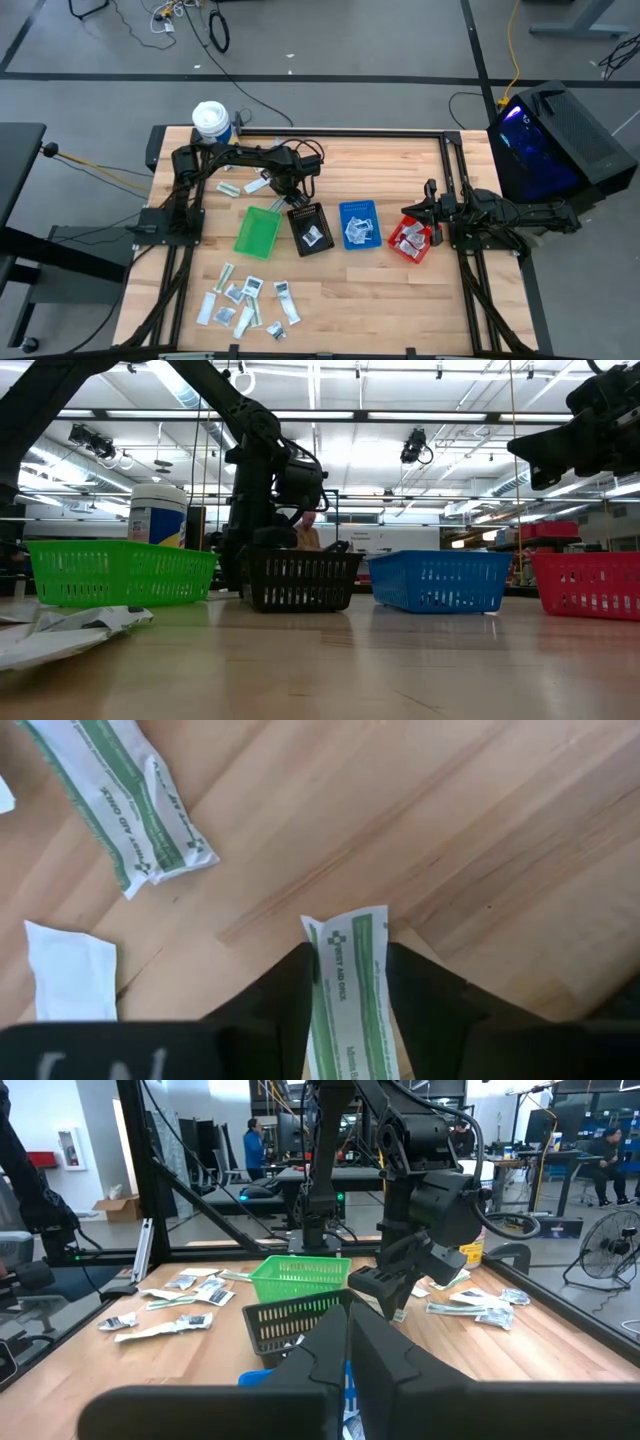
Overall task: Pick & Place First Aid Supplies
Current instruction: Put the bandage into the green basket
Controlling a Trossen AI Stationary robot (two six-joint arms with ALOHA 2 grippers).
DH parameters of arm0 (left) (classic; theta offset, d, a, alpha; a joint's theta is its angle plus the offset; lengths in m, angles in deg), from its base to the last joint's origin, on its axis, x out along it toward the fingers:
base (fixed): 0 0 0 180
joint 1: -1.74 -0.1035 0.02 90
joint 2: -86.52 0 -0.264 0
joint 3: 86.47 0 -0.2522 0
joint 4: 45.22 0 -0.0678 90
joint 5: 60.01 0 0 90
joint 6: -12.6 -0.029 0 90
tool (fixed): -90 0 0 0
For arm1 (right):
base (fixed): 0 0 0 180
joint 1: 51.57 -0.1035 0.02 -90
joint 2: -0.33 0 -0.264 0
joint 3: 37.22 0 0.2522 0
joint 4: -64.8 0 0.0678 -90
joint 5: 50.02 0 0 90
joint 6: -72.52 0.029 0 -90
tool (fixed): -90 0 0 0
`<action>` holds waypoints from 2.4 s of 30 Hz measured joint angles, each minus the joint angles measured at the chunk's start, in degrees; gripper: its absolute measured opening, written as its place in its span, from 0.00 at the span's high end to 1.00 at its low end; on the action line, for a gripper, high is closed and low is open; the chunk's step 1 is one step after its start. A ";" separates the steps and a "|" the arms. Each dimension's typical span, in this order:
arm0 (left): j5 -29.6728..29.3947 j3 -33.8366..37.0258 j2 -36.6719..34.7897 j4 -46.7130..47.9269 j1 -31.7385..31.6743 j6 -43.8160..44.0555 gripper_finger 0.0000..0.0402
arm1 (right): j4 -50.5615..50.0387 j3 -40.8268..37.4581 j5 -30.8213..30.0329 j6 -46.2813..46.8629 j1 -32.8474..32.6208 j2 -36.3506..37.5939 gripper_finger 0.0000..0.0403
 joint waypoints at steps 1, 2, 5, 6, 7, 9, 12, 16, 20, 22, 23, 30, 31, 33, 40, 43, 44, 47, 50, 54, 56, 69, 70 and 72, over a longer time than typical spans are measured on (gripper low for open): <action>-0.06 0.00 0.00 -0.02 0.01 -0.01 0.67 | 0.02 0.00 0.00 0.02 0.02 0.00 0.94; -0.08 0.00 0.00 -0.03 0.02 -0.05 0.68 | 0.02 0.00 0.00 0.00 0.00 0.00 0.94; -0.12 0.00 0.00 -0.02 0.00 -0.06 0.68 | 0.02 0.00 0.00 0.01 0.00 0.00 0.94; -0.12 0.00 0.00 -0.02 0.00 -0.06 0.68 | 0.02 0.00 0.00 0.00 0.01 0.00 0.94; -0.13 0.00 0.00 -0.01 0.00 -0.07 0.68 | 0.00 0.00 0.00 0.02 0.00 0.00 0.94; -0.14 0.00 -0.04 0.04 0.00 -0.07 0.68 | 0.02 0.00 0.00 0.01 0.02 0.00 0.94; -0.14 0.02 -0.47 0.67 0.00 -1.34 0.68 | 0.02 0.00 0.00 0.01 0.01 0.00 0.94; -0.01 0.04 -1.99 1.54 -0.13 -2.65 0.68 | 0.02 0.00 0.00 0.00 0.02 0.00 0.94; -0.10 0.04 -4.13 2.32 -0.68 -2.64 0.68 | 0.01 0.00 0.01 0.00 0.00 0.00 0.94; -0.19 0.04 -5.11 2.73 -1.00 -2.64 0.68 | 0.01 0.00 0.00 0.01 0.00 0.00 0.94; -0.24 0.04 -5.56 2.97 -1.11 -2.64 0.68 | 0.02 0.00 0.01 0.00 0.01 0.00 0.94; -0.54 0.04 -9.70 3.88 -1.36 -3.14 0.68 | 0.02 0.00 0.00 0.01 0.00 0.00 0.94; -0.54 0.04 -10.39 3.99 -1.36 -3.16 0.68 | 0.02 0.00 0.00 0.01 0.02 0.00 0.94; -0.55 0.04 -12.11 4.37 -1.36 -3.21 0.68 | 0.01 0.00 0.02 0.00 0.00 0.00 0.94; -0.58 0.01 -17.43 8.01 -0.16 -2.79 0.68 | 0.02 0.00 0.02 0.01 0.00 0.00 0.94; -0.54 0.00 -18.91 11.05 1.10 -1.07 0.68 | 0.02 0.00 0.00 0.01 0.00 0.00 0.94; -0.44 0.00 -19.43 11.85 1.54 -0.64 0.68 | 0.02 0.00 0.02 0.00 0.02 0.00 0.94; -0.36 0.00 -20.79 14.89 3.16 1.24 0.68 | 0.02 0.00 0.02 0.01 0.01 0.00 0.94; -0.34 0.00 -21.59 16.79 5.21 3.72 0.68 | 0.02 0.00 0.01 0.01 0.01 0.00 0.94; -0.32 0.00 -21.66 18.48 8.57 6.13 0.68 | 0.01 0.00 0.00 0.01 0.01 0.00 0.94; -0.32 0.00 -21.68 18.83 10.27 6.19 0.68 | 0.02 0.00 0.02 0.00 0.00 0.00 0.94; -2.92 0.00 -21.66 18.03 18.29 6.14 0.68 | 0.02 0.00 0.00 0.01 0.01 0.00 0.94; -3.19 0.00 -21.66 18.03 18.77 6.14 0.68 | 0.02 0.00 0.00 0.01 0.01 0.00 0.94; -3.55 0.00 -21.66 17.99 19.63 6.17 0.68 | 0.00 0.00 0.02 0.00 0.01 0.00 0.94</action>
